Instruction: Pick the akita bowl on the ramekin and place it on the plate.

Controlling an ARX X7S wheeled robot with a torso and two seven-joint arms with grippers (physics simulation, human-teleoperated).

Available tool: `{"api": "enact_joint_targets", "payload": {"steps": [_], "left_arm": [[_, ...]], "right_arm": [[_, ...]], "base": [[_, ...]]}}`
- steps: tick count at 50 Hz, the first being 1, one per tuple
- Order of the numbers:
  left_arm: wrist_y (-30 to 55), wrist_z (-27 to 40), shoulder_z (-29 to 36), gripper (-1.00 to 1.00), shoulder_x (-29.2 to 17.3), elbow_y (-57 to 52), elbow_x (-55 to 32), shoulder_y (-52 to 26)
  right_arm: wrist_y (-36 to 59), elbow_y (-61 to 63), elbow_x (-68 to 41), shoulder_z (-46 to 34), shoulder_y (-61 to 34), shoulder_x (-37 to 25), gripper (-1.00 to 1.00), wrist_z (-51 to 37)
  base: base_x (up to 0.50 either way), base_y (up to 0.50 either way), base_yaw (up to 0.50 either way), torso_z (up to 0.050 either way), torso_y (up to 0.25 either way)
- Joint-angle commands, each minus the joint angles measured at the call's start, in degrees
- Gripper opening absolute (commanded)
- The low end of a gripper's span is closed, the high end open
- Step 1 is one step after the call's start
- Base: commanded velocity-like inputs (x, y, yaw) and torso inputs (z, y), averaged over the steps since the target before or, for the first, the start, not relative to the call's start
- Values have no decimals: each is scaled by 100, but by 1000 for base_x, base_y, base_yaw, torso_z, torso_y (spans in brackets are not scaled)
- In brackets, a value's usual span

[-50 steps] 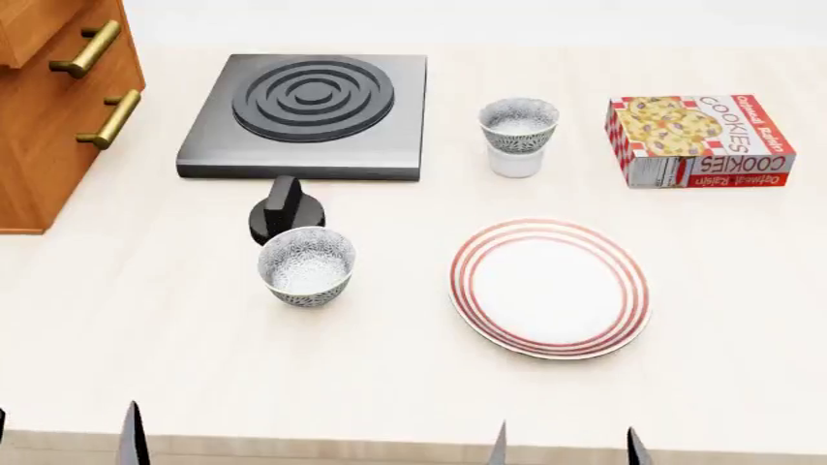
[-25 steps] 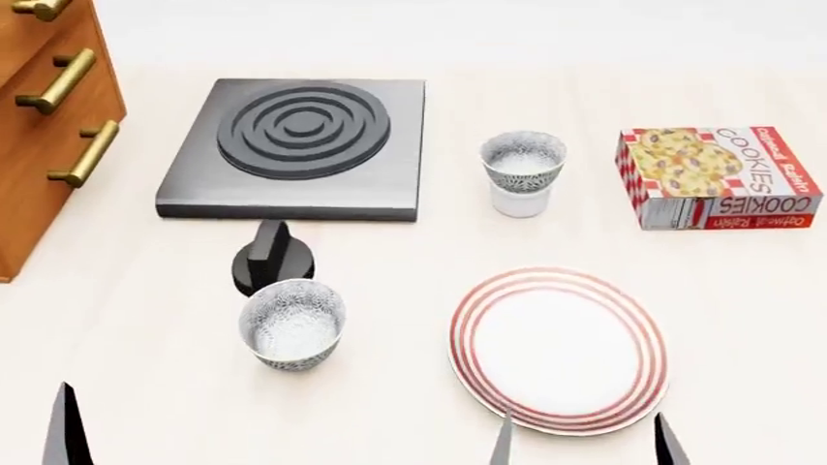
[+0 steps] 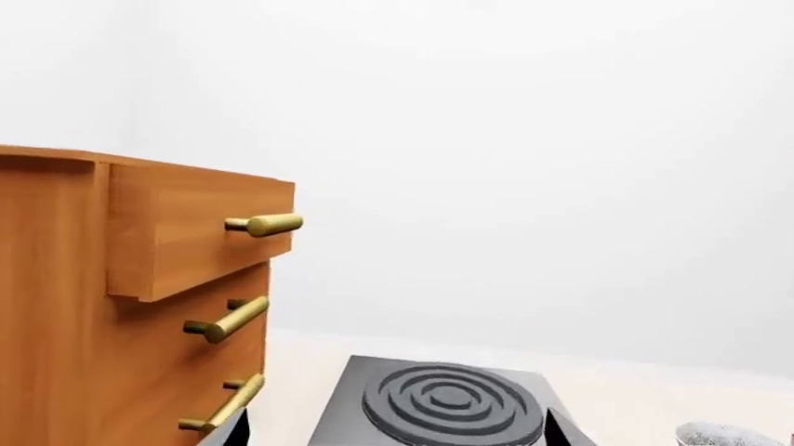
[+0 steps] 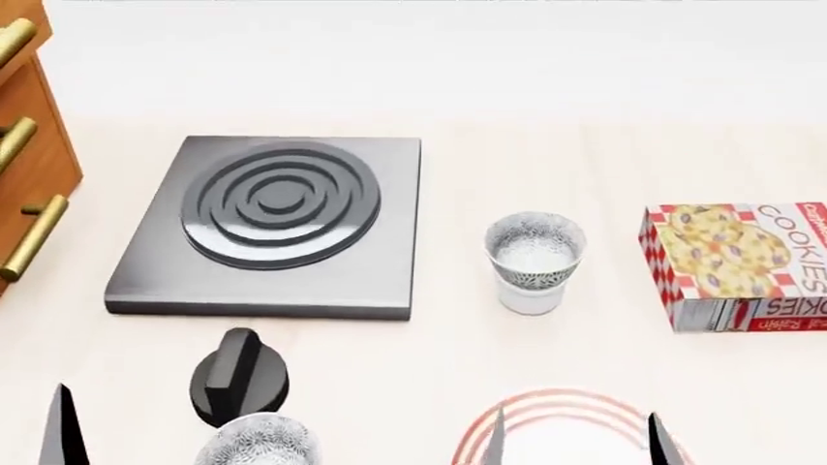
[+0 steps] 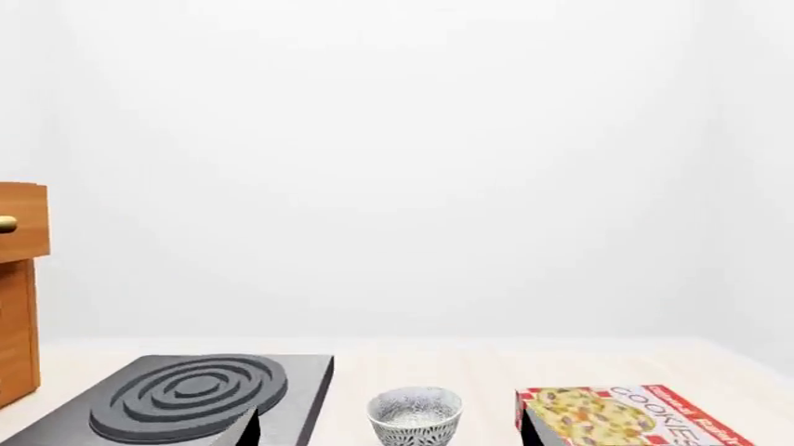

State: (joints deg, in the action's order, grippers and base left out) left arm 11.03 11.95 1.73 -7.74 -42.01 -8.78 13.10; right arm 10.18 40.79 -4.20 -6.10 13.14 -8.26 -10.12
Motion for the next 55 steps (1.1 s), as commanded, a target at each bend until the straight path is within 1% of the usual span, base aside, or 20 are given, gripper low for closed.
{"api": "enact_joint_targets", "payload": {"steps": [1,8,9,11,16,17,22,25,27,28,31,33,34,35,39,40,43,45,46,55], "left_arm": [[25,89,52,100,-78,-12,-40,0],[26,93,87,100,-136,-16,-97,3],[39,101,85,100,-142,-15,-109,3],[39,117,84,100,-151,-10,-115,0],[42,140,103,100,-184,-24,-130,9],[50,147,101,100,-188,-27,-140,6],[36,171,120,100,-211,-12,-152,6],[24,187,130,100,-222,-16,-158,9],[-3,200,169,100,-234,3,-102,18],[9,202,167,100,-240,-6,-120,14],[15,221,173,100,-256,-7,-123,5],[13,229,179,100,-263,1,-131,-4],[12,236,185,100,-268,2,-125,-3],[16,241,186,100,-271,5,-134,-8],[21,259,195,100,-291,-6,-151,-5],[22,264,198,100,-295,-8,-151,-6],[21,279,201,100,-308,-10,-164,-7],[18,287,206,100,-317,-12,-169,-4],[18,292,206,100,-322,-13,-174,-6],[14,328,206,100,-357,-17,-233,-6]], "right_arm": [[-19,-46,-8,-73,-8,-63,100,-83],[-156,-157,-24,-104,13,-94,100,-113],[190,139,-68,-85,-41,-120,100,-138],[-155,-152,-23,-124,16,-110,100,-131],[-181,-161,-32,-139,24,-137,100,-158],[59,34,-74,-124,-16,-155,100,-174],[-326,-186,-250,-90,37,-126,100,-152],[-91,136,-244,-54,31,-182,100,-217],[-437,-157,-156,-126,103,-174,100,-191],[-165,61,-200,-113,45,-204,100,-209],[-467,-185,-150,-169,107,-202,100,-190],[-72,115,-225,-137,10,-243,100,-225],[-309,-81,-181,-169,62,-230,100,-211],[-105,83,-210,-157,18,-251,100,-232],[-388,-161,-157,-208,64,-250,100,-228],[-122,60,-215,-180,13,-281,100,-247],[-288,-84,-191,-206,36,-277,100,-250],[-58,115,-228,-192,1,-306,100,-279],[-371,-161,-181,-225,42,-283,100,-257],[-397,-202,-204,-251,30,-316,100,-290]], "base": [[500,0,0,0,0],[500,0,0,38,0],[500,0,0,50,0],[500,0,0,50,0],[500,0,0,50,0],[500,0,0,50,0],[500,0,0,50,0],[0,0,0,50,0],[0,0,0,50,0],[0,0,0,50,0],[0,0,0,50,0],[0,0,0,50,0],[0,0,0,50,0],[0,0,0,50,0],[0,0,0,50,0],[0,0,0,50,0],[0,0,0,50,0],[0,0,0,50,0],[0,0,0,50,0],[0,0,0,50,0]]}}
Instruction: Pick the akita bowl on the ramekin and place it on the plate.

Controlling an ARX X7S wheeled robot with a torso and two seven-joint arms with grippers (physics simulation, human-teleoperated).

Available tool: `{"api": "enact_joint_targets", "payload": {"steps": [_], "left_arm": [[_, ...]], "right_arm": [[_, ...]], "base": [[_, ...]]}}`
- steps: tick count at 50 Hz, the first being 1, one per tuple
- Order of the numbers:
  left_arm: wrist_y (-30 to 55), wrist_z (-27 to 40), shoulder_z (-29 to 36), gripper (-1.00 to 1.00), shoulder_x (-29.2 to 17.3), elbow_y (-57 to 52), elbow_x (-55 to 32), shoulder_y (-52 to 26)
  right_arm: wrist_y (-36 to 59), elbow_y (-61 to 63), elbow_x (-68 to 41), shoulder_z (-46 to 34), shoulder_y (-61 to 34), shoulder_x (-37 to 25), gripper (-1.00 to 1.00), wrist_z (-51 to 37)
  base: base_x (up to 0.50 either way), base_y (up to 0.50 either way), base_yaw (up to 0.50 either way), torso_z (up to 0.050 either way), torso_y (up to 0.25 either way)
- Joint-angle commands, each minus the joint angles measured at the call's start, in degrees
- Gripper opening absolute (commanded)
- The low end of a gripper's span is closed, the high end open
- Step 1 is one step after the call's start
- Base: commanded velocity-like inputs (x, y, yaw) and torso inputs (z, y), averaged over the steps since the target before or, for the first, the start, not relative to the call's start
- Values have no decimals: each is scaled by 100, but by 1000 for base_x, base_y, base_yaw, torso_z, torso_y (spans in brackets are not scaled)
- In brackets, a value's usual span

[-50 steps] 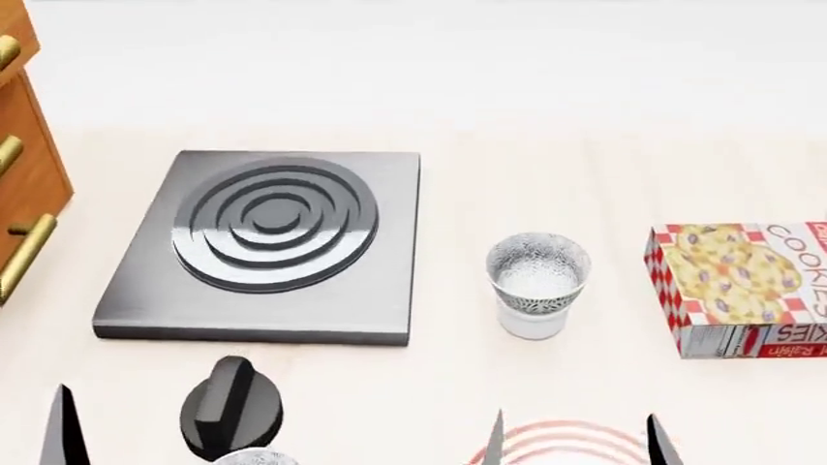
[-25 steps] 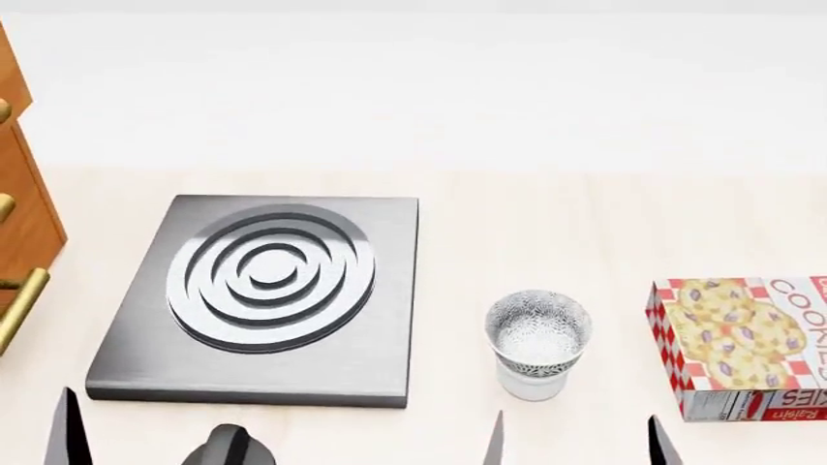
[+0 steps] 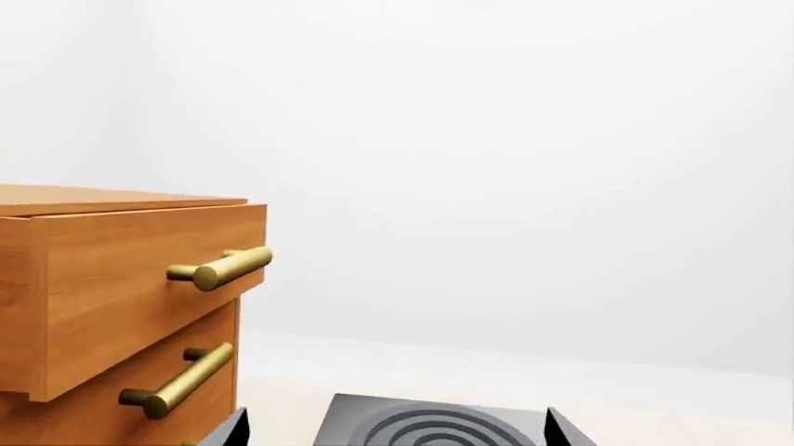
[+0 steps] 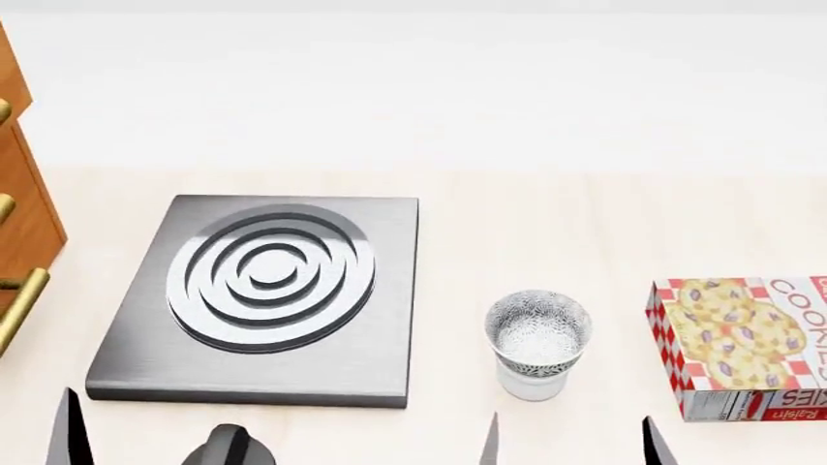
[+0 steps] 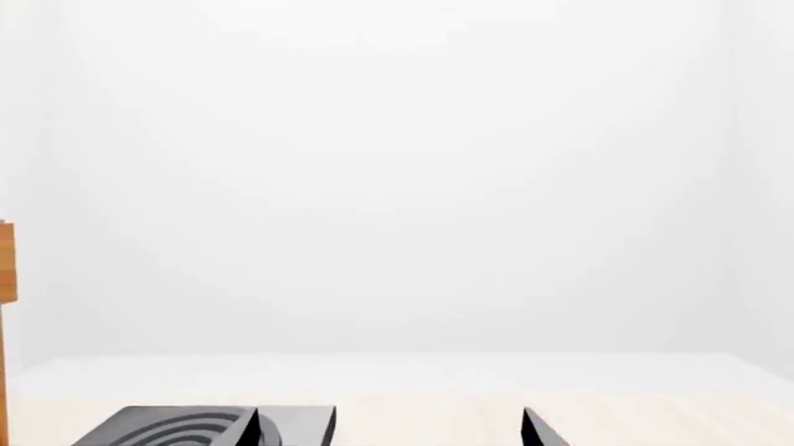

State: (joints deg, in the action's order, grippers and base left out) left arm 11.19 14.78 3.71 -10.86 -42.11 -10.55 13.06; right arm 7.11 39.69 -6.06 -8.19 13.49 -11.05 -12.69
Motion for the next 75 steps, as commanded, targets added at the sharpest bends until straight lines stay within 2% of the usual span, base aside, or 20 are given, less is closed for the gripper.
{"api": "enact_joint_targets", "payload": {"steps": [1,3,5,6,8,9,20,23,27,34,47,49,57,66,68,69,70,72,73,75], "left_arm": [[-6,51,11,100,-50,-8,-53,1],[-7,61,11,100,-59,-17,-60,4],[-282,32,-19,100,-16,40,-117,36],[-161,216,21,100,-27,25,270,44],[-598,-16,-122,100,0,33,-309,173],[-235,125,-57,100,-51,8,-52,96],[-260,187,-17,100,-94,83,5,55],[-242,201,-10,100,-102,91,-13,37],[-249,212,3,100,-119,96,-17,21],[-274,241,22,100,-140,105,-17,14],[-294,291,23,100,-173,96,-98,23],[-356,297,28,100,-159,89,-108,29],[213,541,91,100,-166,-23,22,-96],[-23,445,11,100,-186,22,-273,-37],[-9,461,14,100,-190,36,-271,-54],[8,466,26,100,-194,50,-261,-71],[7,470,51,100,-196,100,-224,-96],[67,478,78,100,-208,123,-216,-141],[61,451,102,100,-222,140,-229,-133],[51,451,122,100,-230,159,-214,-137]], "right_arm": [[-33,-41,-20,-42,-11,-46,100,-45],[252,216,-73,-26,-48,-80,100,-76],[-109,-114,-13,-71,-6,-59,100,-49],[-120,-137,-15,-75,-14,-60,100,-51],[200,140,-73,-61,-61,-99,100,-79],[244,174,-72,-71,-71,-104,100,-87],[243,136,-103,-119,-102,-148,100,-120],[-107,-187,-40,-163,-63,-123,100,-105],[240,122,-114,-146,-112,-179,100,-161],[-99,-166,-57,-207,-64,-182,100,-179],[217,134,-161,-216,-110,-290,100,-300],[-108,-155,-82,-272,-64,-260,100,-281],[138,59,-142,-262,-106,-319,100,-356],[-88,-143,-114,-326,-88,-337,100,-389],[478,174,-206,-155,-170,-264,100,-644],[65,-97,-445,-73,-123,-220,100,-506],[490,293,-464,-33,-136,-329,100,-581],[425,301,-244,-124,-158,-488,100,-497],[1139,885,-417,-42,-400,-700,100,-455],[1639,1273,-230,-86,-758,-991,100,-376]], "base": [[0,0,0,50,0],[0,0,0,50,0],[0,0,0,50,0],[0,0,0,0,0],[0,0,0,0,0],[0,0,0,0,0],[0,0,0,0,-182],[0,0,0,0,-250],[0,0,0,0,-250],[0,0,0,0,-250],[0,0,0,0,-250],[0,0,0,0,0],[0,0,0,0,0],[0,0,0,0,0],[0,0,0,0,0],[0,0,0,0,0],[0,0,0,0,0],[0,0,0,0,0],[0,0,0,0,0],[0,0,0,0,0]]}}
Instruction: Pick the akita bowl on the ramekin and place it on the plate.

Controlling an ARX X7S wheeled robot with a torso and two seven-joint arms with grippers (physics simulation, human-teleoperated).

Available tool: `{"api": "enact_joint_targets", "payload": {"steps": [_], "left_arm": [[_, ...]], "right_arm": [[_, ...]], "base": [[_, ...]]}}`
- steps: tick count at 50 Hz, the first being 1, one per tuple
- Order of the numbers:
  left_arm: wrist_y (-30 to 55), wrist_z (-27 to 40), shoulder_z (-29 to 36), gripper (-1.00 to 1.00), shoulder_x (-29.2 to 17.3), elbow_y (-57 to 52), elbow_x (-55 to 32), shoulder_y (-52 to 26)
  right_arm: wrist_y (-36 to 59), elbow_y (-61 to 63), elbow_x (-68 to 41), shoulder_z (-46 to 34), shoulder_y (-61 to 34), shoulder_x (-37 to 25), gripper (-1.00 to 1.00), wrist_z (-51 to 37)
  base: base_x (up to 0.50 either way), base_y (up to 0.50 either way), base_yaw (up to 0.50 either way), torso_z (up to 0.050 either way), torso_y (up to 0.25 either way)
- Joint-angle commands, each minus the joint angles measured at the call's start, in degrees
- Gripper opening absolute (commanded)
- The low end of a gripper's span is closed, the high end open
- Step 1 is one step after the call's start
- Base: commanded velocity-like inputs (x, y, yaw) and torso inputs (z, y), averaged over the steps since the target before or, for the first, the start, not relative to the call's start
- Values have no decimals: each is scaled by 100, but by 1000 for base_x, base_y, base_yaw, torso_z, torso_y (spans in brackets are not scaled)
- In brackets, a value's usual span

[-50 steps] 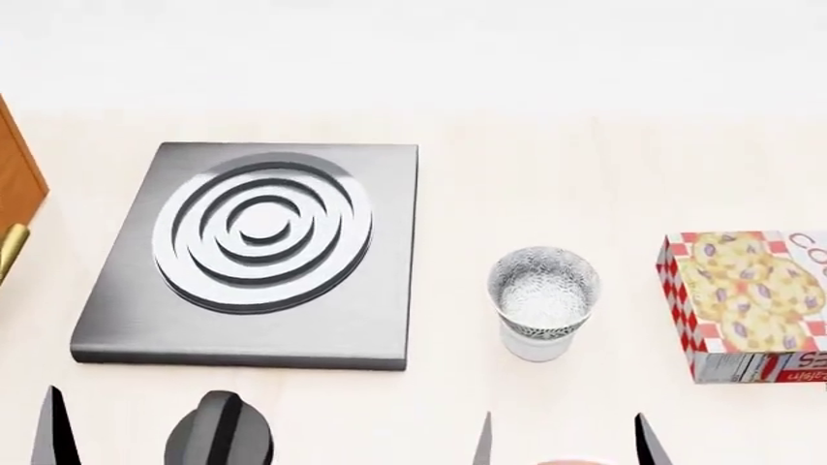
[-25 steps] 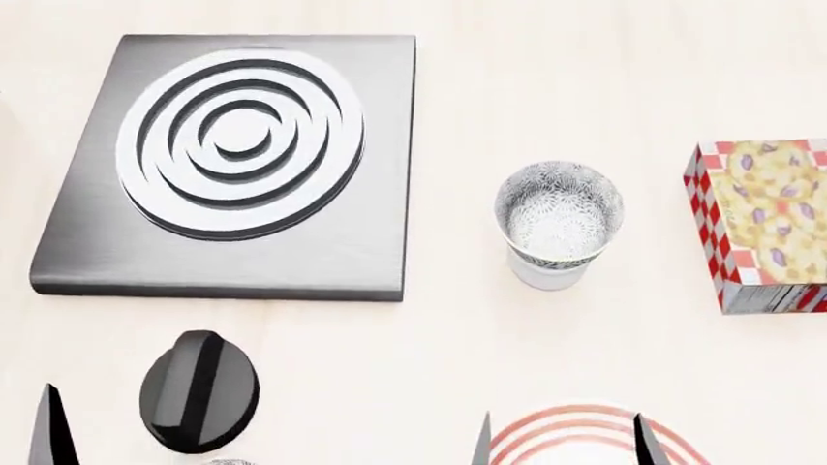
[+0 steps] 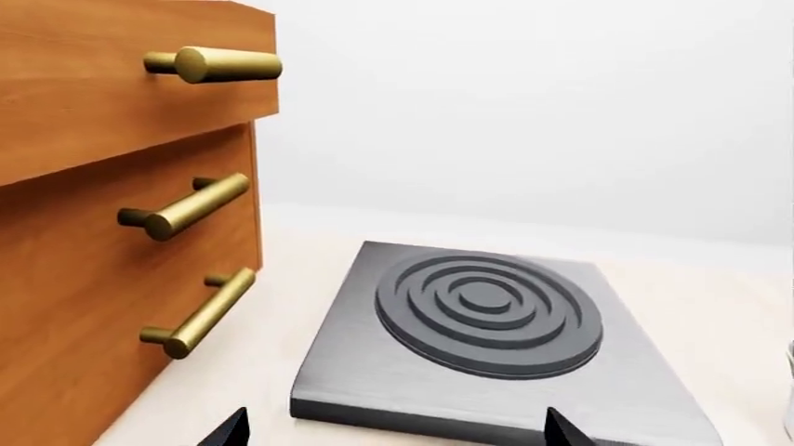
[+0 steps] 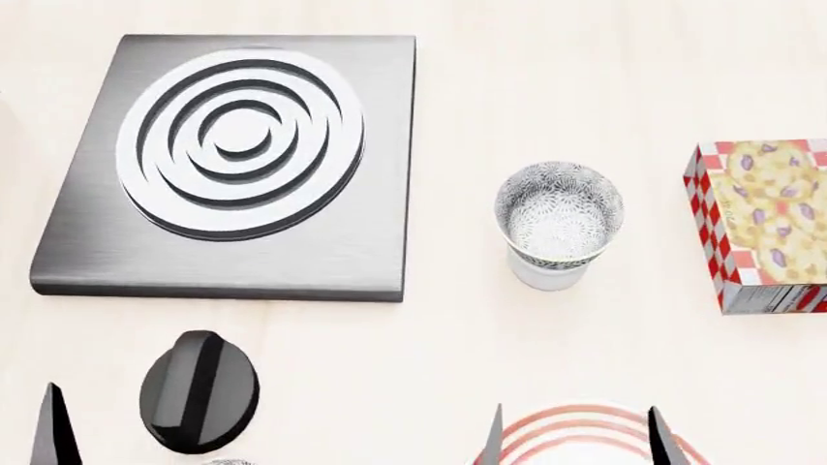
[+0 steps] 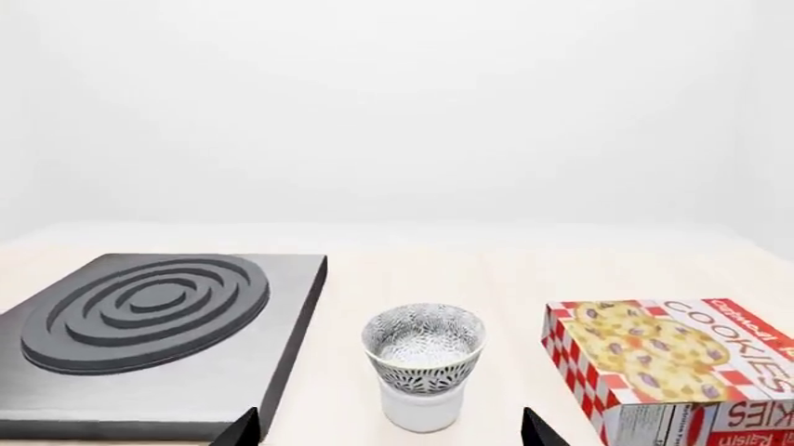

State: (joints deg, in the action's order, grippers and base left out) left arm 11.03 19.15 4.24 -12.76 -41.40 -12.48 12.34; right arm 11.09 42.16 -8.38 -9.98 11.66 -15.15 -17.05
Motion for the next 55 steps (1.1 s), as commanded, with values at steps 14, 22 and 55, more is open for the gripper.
{"api": "enact_joint_targets", "payload": {"steps": [14,22,55], "left_arm": [[125,65,119,100,-53,202,-106,-157],[137,123,162,100,-93,210,-126,-180],[-66,226,344,100,-222,415,-162,-211]], "right_arm": [[4513,964,-559,-1101,-3921,-2693,100,2073],[5109,318,-32,-2552,-5547,-3293,100,2903],[3991,-2268,1762,-5618,-7996,-3442,100,4522]], "base": [[0,0,0,0,0],[0,0,0,0,0],[0,0,0,0,0]]}}
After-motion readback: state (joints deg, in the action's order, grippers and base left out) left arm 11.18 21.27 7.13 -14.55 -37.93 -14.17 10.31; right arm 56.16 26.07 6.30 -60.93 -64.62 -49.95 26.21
